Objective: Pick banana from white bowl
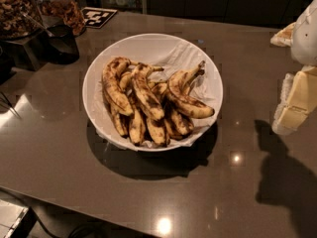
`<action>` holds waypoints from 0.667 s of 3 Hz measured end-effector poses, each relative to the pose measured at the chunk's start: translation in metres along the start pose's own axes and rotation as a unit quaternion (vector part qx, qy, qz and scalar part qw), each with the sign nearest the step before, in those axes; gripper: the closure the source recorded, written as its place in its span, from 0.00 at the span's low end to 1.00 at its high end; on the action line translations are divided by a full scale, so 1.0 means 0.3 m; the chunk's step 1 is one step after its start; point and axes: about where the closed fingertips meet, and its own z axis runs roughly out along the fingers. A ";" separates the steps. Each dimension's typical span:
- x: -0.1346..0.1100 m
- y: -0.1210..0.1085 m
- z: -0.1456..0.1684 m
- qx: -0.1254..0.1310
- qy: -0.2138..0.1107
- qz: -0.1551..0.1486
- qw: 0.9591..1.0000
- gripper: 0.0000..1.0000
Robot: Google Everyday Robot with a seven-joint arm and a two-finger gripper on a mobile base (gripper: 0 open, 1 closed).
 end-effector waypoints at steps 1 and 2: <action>0.000 0.000 0.000 0.000 0.000 0.000 1.000 0.00; -0.012 0.004 -0.006 0.007 0.020 0.003 1.000 0.00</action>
Offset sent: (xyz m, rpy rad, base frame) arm -0.0035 0.0082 0.0013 -0.1121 0.0220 -0.0493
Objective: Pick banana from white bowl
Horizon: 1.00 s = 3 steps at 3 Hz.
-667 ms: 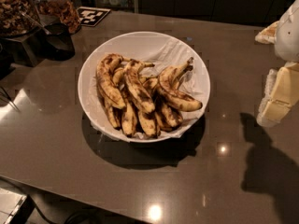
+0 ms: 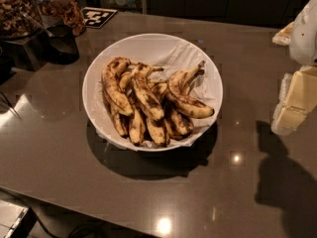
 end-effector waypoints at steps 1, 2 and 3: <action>-0.041 0.022 -0.007 0.001 0.049 -0.004 0.999 0.00; -0.087 0.045 0.000 -0.007 0.081 -0.028 0.996 0.00; -0.090 0.045 -0.003 -0.005 0.083 -0.030 0.996 0.00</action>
Offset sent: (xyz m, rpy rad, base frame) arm -0.0184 0.0413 -0.0081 -0.2717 0.1543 0.0538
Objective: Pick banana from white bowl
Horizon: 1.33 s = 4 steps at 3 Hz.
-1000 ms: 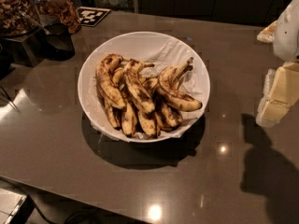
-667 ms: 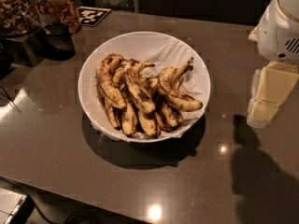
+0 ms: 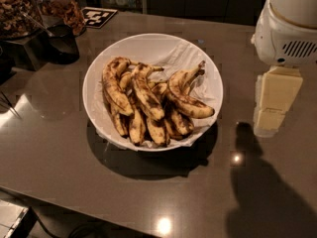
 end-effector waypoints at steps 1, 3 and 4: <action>-0.051 0.003 -0.007 0.014 0.005 0.016 1.000 0.00; -0.179 0.017 -0.052 0.052 0.014 0.026 0.998 0.00; -0.232 -0.002 -0.037 0.052 0.028 0.043 0.997 0.00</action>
Offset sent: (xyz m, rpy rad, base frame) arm -0.0042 0.0505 -0.0104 -0.1244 0.0075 -0.1269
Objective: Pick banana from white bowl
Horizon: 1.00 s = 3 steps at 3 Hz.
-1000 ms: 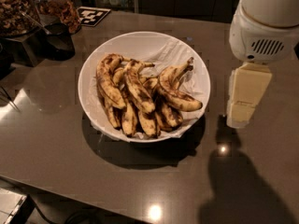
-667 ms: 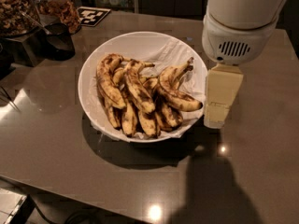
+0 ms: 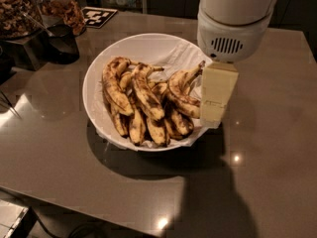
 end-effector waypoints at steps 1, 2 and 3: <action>-0.052 -0.008 0.036 -0.012 0.014 0.030 0.999 0.00; -0.076 -0.022 0.020 0.002 -0.004 0.034 0.999 0.00; -0.106 -0.029 0.031 -0.009 -0.017 0.033 0.999 0.00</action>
Offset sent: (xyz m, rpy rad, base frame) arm 0.0092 0.0110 -0.0084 0.0017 0.0194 -0.0593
